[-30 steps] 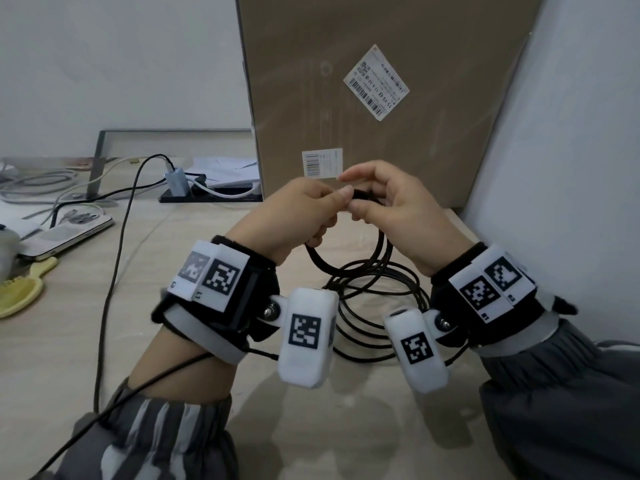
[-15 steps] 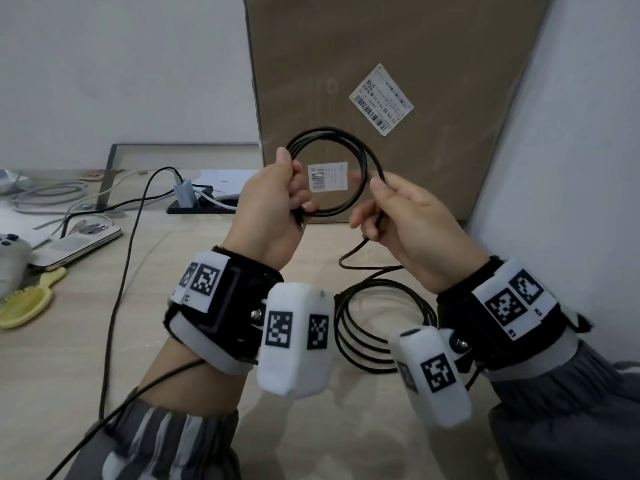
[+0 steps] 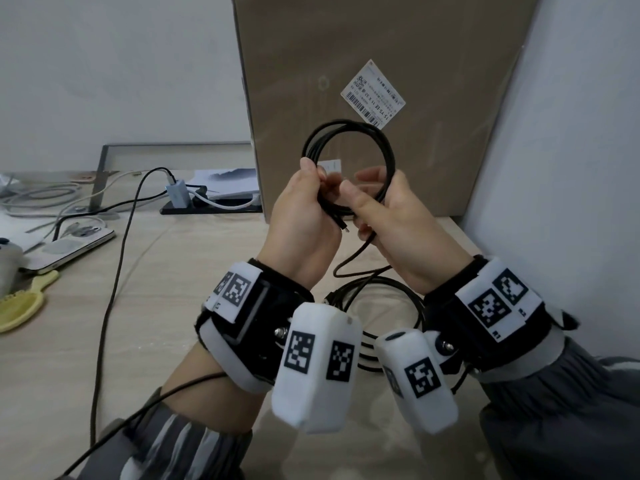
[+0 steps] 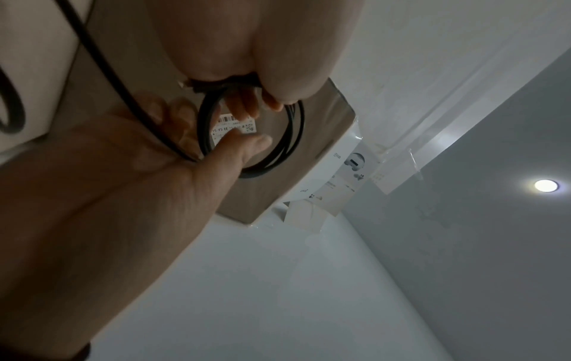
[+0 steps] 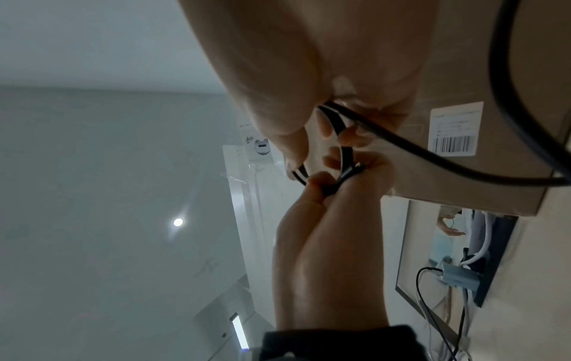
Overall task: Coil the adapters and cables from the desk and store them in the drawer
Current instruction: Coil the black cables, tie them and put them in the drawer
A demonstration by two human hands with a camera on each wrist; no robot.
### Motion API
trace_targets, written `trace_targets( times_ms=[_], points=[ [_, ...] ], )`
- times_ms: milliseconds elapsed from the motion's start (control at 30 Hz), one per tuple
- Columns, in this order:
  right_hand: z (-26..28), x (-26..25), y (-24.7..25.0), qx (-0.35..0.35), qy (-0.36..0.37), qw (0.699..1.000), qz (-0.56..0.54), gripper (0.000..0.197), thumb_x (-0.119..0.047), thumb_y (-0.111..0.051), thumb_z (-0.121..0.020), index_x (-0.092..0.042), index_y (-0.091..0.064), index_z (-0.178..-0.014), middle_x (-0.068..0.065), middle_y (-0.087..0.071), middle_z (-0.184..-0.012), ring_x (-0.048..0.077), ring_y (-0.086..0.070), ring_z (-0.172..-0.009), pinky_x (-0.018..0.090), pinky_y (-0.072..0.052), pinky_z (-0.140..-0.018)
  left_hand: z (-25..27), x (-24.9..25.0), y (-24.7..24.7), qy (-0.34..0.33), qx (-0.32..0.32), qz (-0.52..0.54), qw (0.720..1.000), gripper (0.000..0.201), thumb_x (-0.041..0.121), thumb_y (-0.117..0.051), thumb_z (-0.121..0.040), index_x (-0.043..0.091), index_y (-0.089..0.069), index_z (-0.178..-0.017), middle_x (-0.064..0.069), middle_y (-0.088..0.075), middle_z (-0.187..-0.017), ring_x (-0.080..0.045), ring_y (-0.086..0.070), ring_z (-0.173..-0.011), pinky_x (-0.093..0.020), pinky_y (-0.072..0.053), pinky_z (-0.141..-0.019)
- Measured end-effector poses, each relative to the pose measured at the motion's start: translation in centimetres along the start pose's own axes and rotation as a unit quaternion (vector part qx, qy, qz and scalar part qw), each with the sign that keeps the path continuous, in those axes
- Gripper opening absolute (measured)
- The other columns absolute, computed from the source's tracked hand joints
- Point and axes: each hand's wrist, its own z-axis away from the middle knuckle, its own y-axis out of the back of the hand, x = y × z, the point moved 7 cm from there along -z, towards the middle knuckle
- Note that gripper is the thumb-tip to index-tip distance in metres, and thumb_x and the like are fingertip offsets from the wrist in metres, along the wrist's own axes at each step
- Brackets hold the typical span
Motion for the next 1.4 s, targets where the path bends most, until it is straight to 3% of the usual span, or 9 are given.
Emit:
trace_targets(
  times_ms=[167,267,333,433,733,900,1000,1200,1400],
  points=[
    [0.2,0.0,-0.1,-0.016,0.016,1.000,0.017,0.040,-0.015,-0.071,-0.083,-0.024,-0.040,-0.107,0.006,-0.067,-0.103,-0.002,-0.059,-0.071,0.014,-0.046,-0.063,0.6,0.3,-0.5,0.006,-0.020,0.021,1.000,0.036,0.033,-0.032,-0.104,0.014,-0.042,-0.075,-0.004,-0.054,-0.096,-0.011,-0.067,-0.059,-0.026,-0.055,-0.062],
    [0.1,-0.1,0.2,-0.014,0.023,0.998,0.048,0.044,-0.016,-0.075,-0.079,-0.025,-0.039,-0.102,0.011,-0.067,-0.107,0.003,-0.061,-0.077,0.016,-0.047,-0.066,0.6,-0.2,-0.5,0.022,-0.019,0.036,0.999,0.037,0.035,-0.033,-0.104,0.015,-0.045,-0.075,-0.006,-0.052,-0.107,-0.020,-0.064,-0.100,-0.041,-0.052,-0.091],
    [0.0,-0.2,0.6,-0.009,0.025,0.996,0.082,0.046,-0.019,-0.078,-0.077,-0.027,-0.039,-0.100,0.007,-0.066,-0.104,0.003,-0.060,-0.077,0.019,-0.046,-0.067,0.6,-0.5,-0.7,0.032,-0.023,0.055,0.998,0.037,0.037,-0.035,-0.103,0.015,-0.046,-0.075,-0.007,-0.052,-0.109,-0.030,-0.051,-0.124,-0.046,-0.049,-0.095],
    [-0.1,-0.3,1.3,0.004,0.024,0.994,0.102,0.042,-0.018,-0.076,-0.079,-0.027,-0.039,-0.098,0.000,-0.062,-0.089,0.005,-0.057,-0.071,0.022,-0.045,-0.067,0.6,-0.5,-0.7,0.024,-0.026,0.012,0.999,0.037,0.039,-0.035,-0.102,0.018,-0.045,-0.074,-0.002,-0.058,-0.104,-0.019,-0.050,-0.110,-0.030,-0.049,-0.078],
    [-0.4,-0.7,2.6,-0.056,0.002,0.986,0.158,0.033,-0.009,-0.065,-0.087,-0.025,-0.036,-0.092,0.004,-0.071,-0.077,0.004,-0.053,-0.059,0.022,-0.039,-0.059,0.3,0.9,0.4,0.075,-0.091,-0.198,0.973,0.030,0.033,-0.038,-0.101,0.018,-0.053,-0.080,0.000,-0.070,-0.084,-0.015,-0.064,-0.082,-0.029,-0.042,-0.081],
    [0.2,-0.1,1.0,-0.159,-0.022,0.969,0.186,0.033,-0.005,-0.064,-0.086,-0.022,-0.036,-0.090,0.003,-0.070,-0.074,0.011,-0.056,-0.070,0.028,-0.040,-0.066,0.5,3.8,1.2,0.053,-0.105,-0.235,0.965,0.024,0.029,-0.047,-0.098,0.012,-0.063,-0.101,-0.002,-0.071,-0.084,-0.013,-0.068,-0.078,-0.024,-0.055,-0.072],
    [1.2,0.7,-0.7,-0.235,-0.038,0.944,0.227,0.031,-0.004,-0.066,-0.085,-0.014,-0.040,-0.099,0.002,-0.069,-0.077,0.011,-0.063,-0.079,0.040,-0.046,-0.077,1.0,4.5,1.0,0.011,-0.123,-0.363,0.924,0.031,0.032,-0.053,-0.096,0.009,-0.067,-0.110,-0.002,-0.070,-0.089,-0.010,-0.062,-0.071,-0.021,-0.050,-0.066],
    [1.5,0.9,-1.1,-0.254,-0.045,0.926,0.277,0.033,-0.007,-0.066,-0.085,-0.010,-0.041,-0.106,0.002,-0.068,-0.080,0.012,-0.067,-0.084,0.041,-0.051,-0.088,1.8,3.7,0.5,-0.035,-0.170,-0.545,0.820,0.008,0.031,-0.067,-0.087,0.024,-0.070,-0.089,0.013,-0.051,-0.057,-0.006,-0.040,-0.052,-0.018,-0.034,-0.047],
    [1.0,1.2,-0.5,-0.229,-0.040,0.932,0.279,0.027,-0.013,-0.066,-0.086,-0.020,-0.040,-0.092,-0.002,-0.069,-0.071,0.009,-0.063,-0.076,0.033,-0.046,-0.075,1.1,3.5,0.5,-0.059,-0.138,-0.501,0.852,0.037,0.034,-0.052,-0.096,0.019,-0.046,-0.063,0.006,-0.030,-0.053,-0.008,-0.025,-0.044,-0.021,-0.023,-0.041]
  ],
)
